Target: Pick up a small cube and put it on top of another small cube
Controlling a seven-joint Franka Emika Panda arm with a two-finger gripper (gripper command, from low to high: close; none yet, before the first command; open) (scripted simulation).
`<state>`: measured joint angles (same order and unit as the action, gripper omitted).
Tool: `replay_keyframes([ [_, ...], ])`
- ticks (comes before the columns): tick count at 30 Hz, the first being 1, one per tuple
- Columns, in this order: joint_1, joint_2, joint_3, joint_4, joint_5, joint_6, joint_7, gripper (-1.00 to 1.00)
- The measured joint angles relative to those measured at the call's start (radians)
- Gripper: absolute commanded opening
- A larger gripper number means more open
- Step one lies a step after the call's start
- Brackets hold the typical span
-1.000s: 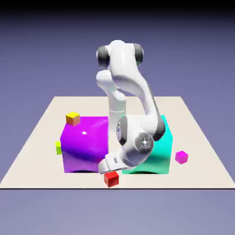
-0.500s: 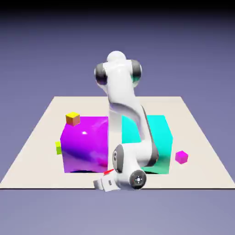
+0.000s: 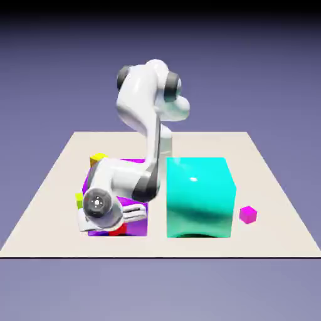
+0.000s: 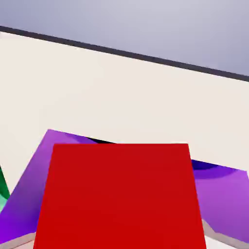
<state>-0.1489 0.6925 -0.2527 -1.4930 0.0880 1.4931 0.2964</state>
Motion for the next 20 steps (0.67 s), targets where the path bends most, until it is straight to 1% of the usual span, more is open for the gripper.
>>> replay_keyframes([
  [3, -0.050, -0.063, -0.109, -0.042, 0.130, 0.030, -0.060, -1.00],
  [5, -0.094, -0.089, -0.180, -0.086, 0.198, 0.033, -0.055, -1.00],
  [9, -0.215, -0.078, -0.306, -0.225, 0.255, -0.018, 0.119, -1.00],
  [13, -0.262, -0.020, -0.307, -0.290, 0.189, -0.078, 0.293, -1.00],
  [17, -0.242, -0.013, -0.293, -0.429, 0.203, 0.050, 0.292, -1.00],
  [18, -0.238, -0.012, -0.290, -0.454, 0.207, 0.074, 0.289, 1.00],
  [20, -0.238, -0.012, -0.290, -0.454, 0.205, 0.074, 0.289, 1.00],
])
